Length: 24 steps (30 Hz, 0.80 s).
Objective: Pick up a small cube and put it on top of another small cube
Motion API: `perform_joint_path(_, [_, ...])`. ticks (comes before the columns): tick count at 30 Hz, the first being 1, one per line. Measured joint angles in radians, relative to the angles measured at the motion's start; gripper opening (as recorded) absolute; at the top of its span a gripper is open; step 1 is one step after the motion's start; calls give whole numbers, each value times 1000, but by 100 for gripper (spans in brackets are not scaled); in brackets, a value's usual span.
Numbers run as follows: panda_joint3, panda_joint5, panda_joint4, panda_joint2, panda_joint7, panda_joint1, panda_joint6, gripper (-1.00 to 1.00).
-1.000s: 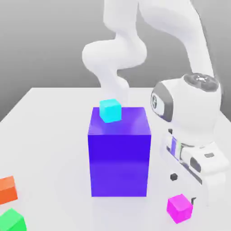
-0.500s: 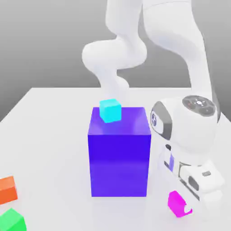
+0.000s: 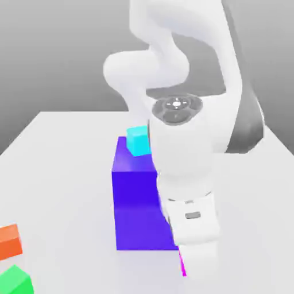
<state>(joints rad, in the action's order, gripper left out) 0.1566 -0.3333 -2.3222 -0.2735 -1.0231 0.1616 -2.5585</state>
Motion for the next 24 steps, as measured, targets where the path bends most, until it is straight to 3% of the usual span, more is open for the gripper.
perform_joint_path(13, [239, 101, 145, -62, -218, -287, 69, -100])
perform_joint_path(18, [178, 80, 152, -159, -329, -304, -8, -100])
perform_joint_path(19, [164, 63, 154, -188, -343, -314, -33, 100])
perform_joint_path(24, [164, 63, 154, -188, -343, -314, -33, 100])
